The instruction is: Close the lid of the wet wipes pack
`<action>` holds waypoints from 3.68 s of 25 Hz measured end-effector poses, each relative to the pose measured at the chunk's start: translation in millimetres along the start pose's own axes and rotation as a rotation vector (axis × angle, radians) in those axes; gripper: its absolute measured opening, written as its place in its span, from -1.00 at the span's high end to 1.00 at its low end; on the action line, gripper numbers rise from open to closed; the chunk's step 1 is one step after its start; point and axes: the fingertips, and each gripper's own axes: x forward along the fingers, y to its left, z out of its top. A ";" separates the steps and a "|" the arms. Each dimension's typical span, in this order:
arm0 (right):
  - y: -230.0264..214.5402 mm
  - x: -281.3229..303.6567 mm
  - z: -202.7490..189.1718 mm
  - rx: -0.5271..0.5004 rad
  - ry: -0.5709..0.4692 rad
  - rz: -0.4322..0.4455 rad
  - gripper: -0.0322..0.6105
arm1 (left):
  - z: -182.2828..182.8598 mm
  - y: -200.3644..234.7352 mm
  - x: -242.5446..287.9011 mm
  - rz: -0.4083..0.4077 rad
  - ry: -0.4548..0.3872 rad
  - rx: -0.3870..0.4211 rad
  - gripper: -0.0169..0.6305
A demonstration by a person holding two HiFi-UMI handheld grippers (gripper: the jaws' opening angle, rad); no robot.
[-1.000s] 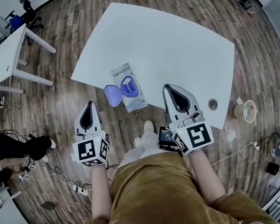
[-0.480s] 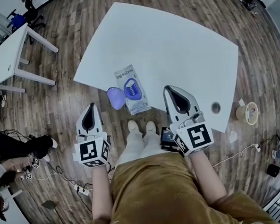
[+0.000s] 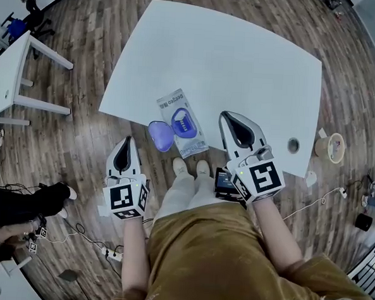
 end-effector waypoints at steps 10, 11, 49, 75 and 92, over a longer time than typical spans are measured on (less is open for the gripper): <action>7.4 21.8 -17.9 -0.004 0.059 0.026 0.88 | -18.5 -4.6 20.0 -0.049 0.062 0.027 0.96; 7.1 23.5 -19.4 -0.005 0.065 0.026 0.88 | -19.2 -5.0 20.9 -0.053 0.065 0.030 0.96; 15.8 34.9 -113.3 0.006 0.276 0.060 0.88 | -100.6 -3.7 38.4 -0.075 0.243 -0.009 0.96; 18.5 41.4 -145.1 0.003 0.367 0.072 0.88 | -138.5 -13.0 52.1 -0.125 0.332 -0.021 0.96; 23.6 46.0 -150.1 0.008 0.384 0.088 0.88 | -149.2 -20.0 57.7 -0.160 0.366 -0.016 0.96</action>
